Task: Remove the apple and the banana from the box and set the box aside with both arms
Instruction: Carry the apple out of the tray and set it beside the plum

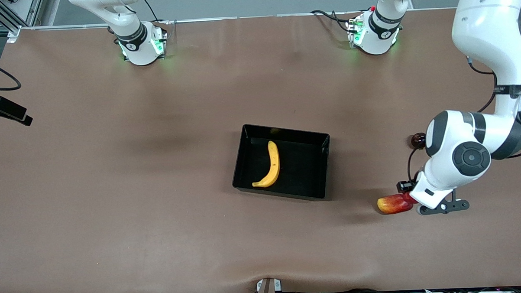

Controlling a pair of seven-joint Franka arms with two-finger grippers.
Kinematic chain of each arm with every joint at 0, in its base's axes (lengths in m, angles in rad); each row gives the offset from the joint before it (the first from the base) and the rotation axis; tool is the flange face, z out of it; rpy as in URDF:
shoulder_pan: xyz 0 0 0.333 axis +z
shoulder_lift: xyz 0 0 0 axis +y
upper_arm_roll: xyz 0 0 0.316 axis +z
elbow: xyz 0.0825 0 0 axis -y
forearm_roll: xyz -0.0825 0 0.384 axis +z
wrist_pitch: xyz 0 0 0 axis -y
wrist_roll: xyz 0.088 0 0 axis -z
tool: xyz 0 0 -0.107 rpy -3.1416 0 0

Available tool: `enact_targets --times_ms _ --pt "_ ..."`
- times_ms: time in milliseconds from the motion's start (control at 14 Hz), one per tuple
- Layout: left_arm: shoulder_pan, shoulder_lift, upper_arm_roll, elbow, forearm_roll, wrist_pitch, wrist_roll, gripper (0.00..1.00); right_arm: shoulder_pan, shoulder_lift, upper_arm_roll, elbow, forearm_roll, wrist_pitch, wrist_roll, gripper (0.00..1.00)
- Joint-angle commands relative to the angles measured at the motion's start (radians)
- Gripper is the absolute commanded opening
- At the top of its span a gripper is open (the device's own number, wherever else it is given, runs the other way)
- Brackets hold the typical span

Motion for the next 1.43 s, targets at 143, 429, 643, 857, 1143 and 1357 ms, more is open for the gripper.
enact_targets --times_ms 143,429,643,857,1143,1357 --pt "0.022 -0.006 -0.01 -0.09 0.026 0.035 0.011 0.0 -0.003 0.011 0.002 0.024 0.012 -0.009 0.01 1.0" --pt "0.051 -0.041 -0.01 -0.222 0.028 0.038 0.011 0.0 -0.005 0.011 0.002 0.024 0.012 -0.009 0.01 1.0" --pt "0.073 -0.037 -0.01 -0.261 0.028 0.042 0.011 0.0 -0.006 0.011 0.002 0.024 0.014 -0.009 0.01 1.0" --pt "0.093 -0.006 -0.01 -0.27 0.031 0.094 0.009 0.0 -0.005 0.011 0.002 0.024 0.012 -0.009 0.01 1.0" --pt "0.093 -0.011 -0.011 -0.244 0.037 0.107 0.011 1.0 -0.006 0.011 0.002 0.024 0.014 -0.009 0.01 1.0" --pt "0.076 -0.075 -0.02 -0.229 0.037 0.092 0.003 1.0 -0.005 0.011 0.002 0.024 0.014 -0.009 0.01 1.0"
